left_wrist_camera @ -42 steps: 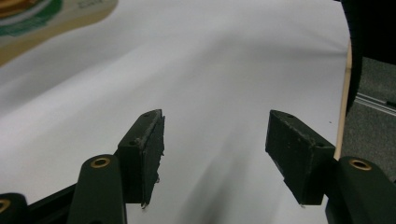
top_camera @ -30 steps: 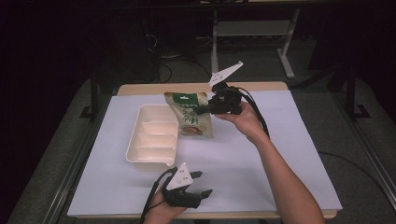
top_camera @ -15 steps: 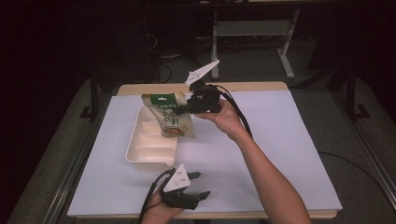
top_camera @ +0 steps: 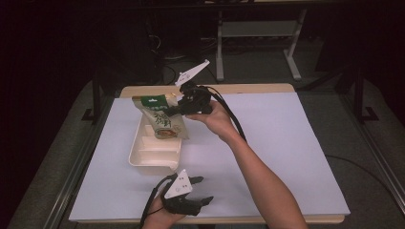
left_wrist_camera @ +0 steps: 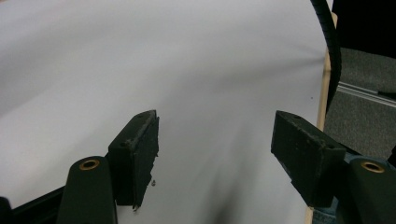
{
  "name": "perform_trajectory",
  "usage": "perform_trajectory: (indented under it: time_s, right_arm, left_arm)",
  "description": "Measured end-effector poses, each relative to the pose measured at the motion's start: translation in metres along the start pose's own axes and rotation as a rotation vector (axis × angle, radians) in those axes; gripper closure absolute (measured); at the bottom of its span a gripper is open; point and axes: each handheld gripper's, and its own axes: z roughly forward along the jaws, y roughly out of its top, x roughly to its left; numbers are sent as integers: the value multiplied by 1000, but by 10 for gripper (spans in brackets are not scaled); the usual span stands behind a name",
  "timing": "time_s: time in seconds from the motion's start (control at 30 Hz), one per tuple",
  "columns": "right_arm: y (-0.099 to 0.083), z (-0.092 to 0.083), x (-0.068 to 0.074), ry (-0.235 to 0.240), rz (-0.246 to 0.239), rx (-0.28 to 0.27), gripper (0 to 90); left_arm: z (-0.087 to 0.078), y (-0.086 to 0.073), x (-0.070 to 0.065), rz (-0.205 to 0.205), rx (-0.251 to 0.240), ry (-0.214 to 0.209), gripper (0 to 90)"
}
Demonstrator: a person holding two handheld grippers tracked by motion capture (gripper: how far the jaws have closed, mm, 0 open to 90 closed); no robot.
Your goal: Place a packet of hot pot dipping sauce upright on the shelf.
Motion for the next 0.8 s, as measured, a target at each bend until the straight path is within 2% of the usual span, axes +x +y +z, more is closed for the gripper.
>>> perform_trajectory:
  time_s: [0.27,0.8]
  right_arm:
    - [9,13,0,8,-21,-6,899]
    - [7,40,-4,23,-13,29,898]
  left_arm:
    - [-1,0,1,-10,-10,-4,313]
    - [-2,1,1,-4,-20,-7,308]
